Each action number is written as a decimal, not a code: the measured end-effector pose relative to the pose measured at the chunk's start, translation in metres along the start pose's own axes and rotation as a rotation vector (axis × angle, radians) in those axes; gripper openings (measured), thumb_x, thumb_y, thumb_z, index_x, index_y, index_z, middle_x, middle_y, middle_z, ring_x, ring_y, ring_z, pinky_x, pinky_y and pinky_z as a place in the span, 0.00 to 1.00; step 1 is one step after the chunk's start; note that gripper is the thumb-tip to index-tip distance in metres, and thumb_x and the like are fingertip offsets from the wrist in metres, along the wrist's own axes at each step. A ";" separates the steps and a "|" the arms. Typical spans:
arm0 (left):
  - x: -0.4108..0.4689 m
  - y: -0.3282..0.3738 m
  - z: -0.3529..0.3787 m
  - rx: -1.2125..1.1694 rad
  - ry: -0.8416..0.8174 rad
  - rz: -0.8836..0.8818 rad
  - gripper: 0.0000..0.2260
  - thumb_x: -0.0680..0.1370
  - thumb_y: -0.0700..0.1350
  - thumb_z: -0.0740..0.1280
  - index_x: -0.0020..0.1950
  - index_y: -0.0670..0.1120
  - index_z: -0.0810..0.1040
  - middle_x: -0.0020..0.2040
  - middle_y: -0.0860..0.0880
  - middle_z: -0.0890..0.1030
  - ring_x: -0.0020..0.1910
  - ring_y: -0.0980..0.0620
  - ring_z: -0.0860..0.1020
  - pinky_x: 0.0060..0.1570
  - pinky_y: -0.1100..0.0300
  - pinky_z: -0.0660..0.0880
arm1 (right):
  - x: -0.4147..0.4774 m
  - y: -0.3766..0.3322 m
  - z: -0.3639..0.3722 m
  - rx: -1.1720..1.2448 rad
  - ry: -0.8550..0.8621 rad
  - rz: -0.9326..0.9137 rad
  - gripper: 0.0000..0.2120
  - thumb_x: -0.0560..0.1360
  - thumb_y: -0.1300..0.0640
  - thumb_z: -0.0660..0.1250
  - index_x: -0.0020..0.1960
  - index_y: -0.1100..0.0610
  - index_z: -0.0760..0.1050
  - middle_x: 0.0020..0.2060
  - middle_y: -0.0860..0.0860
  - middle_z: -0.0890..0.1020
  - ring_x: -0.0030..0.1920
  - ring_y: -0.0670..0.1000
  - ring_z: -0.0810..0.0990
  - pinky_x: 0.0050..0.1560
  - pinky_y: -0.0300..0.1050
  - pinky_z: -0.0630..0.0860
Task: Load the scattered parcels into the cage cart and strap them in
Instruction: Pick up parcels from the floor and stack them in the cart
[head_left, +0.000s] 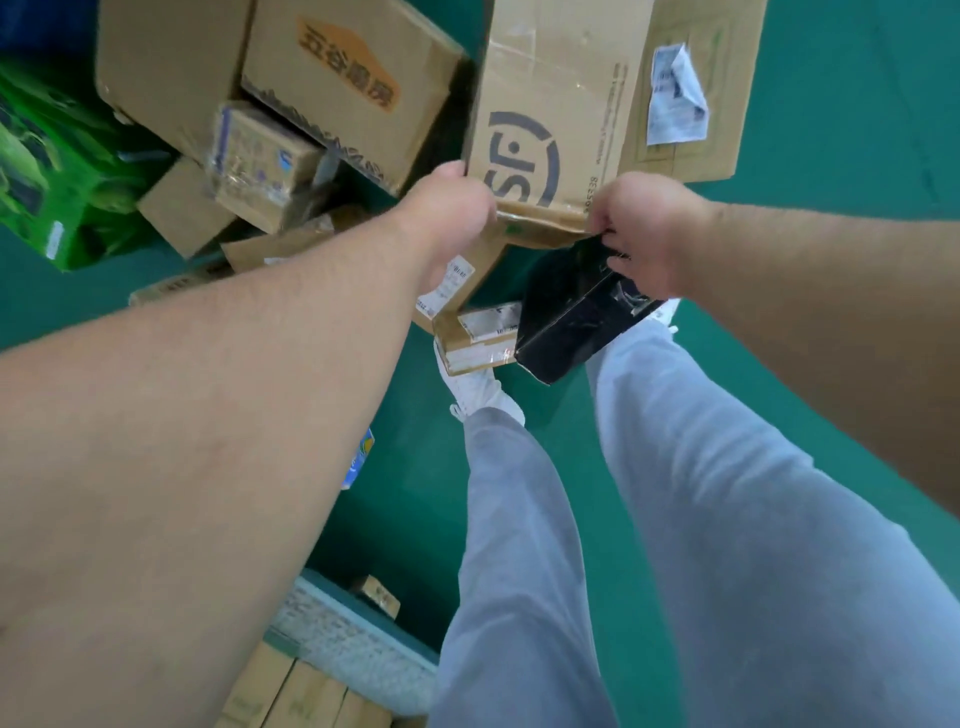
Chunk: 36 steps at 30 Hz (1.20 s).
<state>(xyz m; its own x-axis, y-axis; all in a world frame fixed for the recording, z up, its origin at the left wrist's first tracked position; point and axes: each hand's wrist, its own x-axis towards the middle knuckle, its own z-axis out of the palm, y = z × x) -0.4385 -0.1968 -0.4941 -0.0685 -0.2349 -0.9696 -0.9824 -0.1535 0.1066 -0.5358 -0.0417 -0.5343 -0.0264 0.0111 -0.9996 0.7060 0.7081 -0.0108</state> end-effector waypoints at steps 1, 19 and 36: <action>0.000 -0.001 -0.002 -0.006 -0.001 0.007 0.23 0.79 0.37 0.61 0.70 0.56 0.74 0.62 0.54 0.80 0.66 0.50 0.73 0.72 0.42 0.67 | -0.003 0.000 0.002 0.008 -0.016 -0.008 0.26 0.74 0.66 0.63 0.72 0.57 0.69 0.71 0.52 0.72 0.67 0.55 0.73 0.68 0.53 0.74; -0.353 -0.041 -0.115 -0.275 -0.201 0.125 0.64 0.54 0.74 0.76 0.83 0.60 0.48 0.80 0.49 0.64 0.65 0.49 0.74 0.55 0.55 0.73 | -0.389 0.086 -0.004 0.315 -0.187 -0.179 0.16 0.81 0.49 0.68 0.67 0.51 0.75 0.56 0.48 0.85 0.49 0.49 0.84 0.55 0.54 0.81; -0.544 -0.302 -0.144 -1.051 -0.317 0.342 0.21 0.80 0.59 0.64 0.69 0.49 0.77 0.65 0.40 0.82 0.64 0.37 0.79 0.52 0.36 0.81 | -0.576 0.236 0.101 0.016 -0.091 -0.534 0.14 0.86 0.54 0.59 0.69 0.49 0.77 0.57 0.49 0.86 0.55 0.51 0.81 0.48 0.47 0.77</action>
<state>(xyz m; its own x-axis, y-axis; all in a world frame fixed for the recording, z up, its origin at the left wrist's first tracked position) -0.0794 -0.1609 0.0332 -0.4907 -0.1893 -0.8505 -0.2838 -0.8882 0.3614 -0.2828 0.0476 0.0367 -0.3232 -0.4093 -0.8533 0.6217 0.5880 -0.5175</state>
